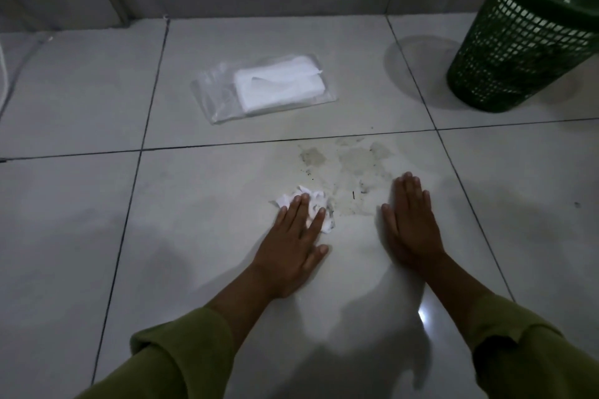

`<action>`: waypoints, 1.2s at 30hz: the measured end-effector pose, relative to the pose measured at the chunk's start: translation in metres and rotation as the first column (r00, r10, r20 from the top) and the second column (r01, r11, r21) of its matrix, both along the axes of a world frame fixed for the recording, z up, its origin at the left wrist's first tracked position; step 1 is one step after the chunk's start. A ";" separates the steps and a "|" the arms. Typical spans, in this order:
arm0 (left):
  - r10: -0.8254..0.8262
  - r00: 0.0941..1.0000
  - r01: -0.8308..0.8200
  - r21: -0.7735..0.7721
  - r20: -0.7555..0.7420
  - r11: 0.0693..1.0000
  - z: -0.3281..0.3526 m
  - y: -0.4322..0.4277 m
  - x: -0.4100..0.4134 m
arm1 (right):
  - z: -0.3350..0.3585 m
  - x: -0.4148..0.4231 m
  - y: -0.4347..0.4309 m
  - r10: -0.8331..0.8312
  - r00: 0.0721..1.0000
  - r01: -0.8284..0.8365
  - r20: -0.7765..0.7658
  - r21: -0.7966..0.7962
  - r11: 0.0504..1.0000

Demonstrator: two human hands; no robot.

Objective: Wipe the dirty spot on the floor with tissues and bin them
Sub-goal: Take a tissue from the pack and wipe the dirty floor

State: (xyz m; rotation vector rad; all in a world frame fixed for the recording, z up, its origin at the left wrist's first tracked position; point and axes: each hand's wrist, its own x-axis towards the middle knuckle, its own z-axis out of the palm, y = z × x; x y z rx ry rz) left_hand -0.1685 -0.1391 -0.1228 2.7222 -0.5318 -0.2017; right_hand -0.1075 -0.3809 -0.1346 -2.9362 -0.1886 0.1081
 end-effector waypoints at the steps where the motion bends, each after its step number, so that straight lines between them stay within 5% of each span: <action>1: -0.001 1.000 0.001 0.010 0.009 1.000 -0.002 -0.001 0.002 | -0.001 0.000 0.000 0.001 1.000 -0.001 -0.001 -0.001 1.000; 14: 0.232 0.972 -0.231 0.006 -0.040 0.973 -0.001 -0.028 0.062 | -0.001 0.004 0.006 -0.062 0.998 0.061 0.012 0.049 0.997; 26: 0.217 0.972 -0.215 0.027 -0.093 0.976 0.007 -0.016 0.102 | 0.013 0.029 0.017 -0.071 0.997 0.073 -0.017 0.166 0.983; 36: 0.266 0.964 -0.260 -0.264 -0.015 0.929 0.013 -0.010 0.047 | 0.018 0.035 0.014 -0.121 0.991 0.131 -0.055 0.286 0.949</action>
